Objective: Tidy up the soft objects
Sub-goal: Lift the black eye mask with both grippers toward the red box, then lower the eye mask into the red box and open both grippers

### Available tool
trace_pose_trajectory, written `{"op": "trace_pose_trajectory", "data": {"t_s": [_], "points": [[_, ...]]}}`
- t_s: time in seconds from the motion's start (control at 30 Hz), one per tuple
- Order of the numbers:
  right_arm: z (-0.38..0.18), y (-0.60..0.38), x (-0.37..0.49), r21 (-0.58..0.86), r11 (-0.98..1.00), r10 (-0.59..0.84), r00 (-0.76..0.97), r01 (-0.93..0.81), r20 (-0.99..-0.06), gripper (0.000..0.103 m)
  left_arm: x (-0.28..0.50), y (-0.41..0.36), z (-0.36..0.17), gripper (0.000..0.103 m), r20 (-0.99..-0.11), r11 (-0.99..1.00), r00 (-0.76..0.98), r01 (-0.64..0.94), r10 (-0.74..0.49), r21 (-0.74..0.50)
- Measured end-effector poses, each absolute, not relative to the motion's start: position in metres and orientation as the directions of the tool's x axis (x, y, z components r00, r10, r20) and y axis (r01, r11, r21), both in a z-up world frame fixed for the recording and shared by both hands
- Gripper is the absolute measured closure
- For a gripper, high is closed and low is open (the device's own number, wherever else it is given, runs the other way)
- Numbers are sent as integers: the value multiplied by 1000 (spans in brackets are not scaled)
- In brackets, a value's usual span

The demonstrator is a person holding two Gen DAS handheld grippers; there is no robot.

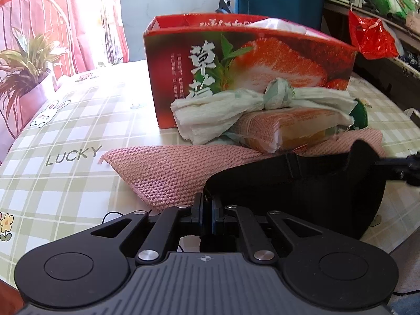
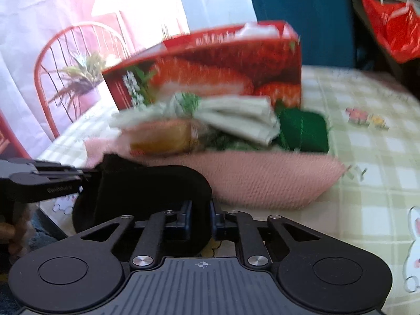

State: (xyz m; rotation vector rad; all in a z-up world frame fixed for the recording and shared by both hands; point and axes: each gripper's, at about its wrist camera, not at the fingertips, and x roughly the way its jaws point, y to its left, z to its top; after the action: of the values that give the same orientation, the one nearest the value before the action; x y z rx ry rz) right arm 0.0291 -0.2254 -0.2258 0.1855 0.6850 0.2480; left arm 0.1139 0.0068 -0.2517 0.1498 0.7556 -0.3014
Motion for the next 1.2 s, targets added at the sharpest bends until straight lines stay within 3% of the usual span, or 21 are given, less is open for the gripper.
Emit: {"op": "trace_pose_trajectory", "data": {"t_s": [0.23,0.57,0.87,1.07,1.2], "points": [[-200,-245,20,229,969,204,817,-91,-539,96,91,3,-217,97,-584,933,772,354,-252,64],[-156,-251,11,202,971,202,881,-124,-428,99,71,13,-156,97,-436,938,848,345,-300,26],[-112,-252,37,163,975,200,911,-149,-362,99,106,5,-104,97,-340,935,885,352,-318,41],[-83,-247,99,72,987,160,928,-144,-335,99,170,-20,-77,97,-321,938,905,329,-280,111],[-78,-244,148,30,993,120,930,-117,-348,99,217,-36,-79,97,-377,941,893,312,-244,129]]}}
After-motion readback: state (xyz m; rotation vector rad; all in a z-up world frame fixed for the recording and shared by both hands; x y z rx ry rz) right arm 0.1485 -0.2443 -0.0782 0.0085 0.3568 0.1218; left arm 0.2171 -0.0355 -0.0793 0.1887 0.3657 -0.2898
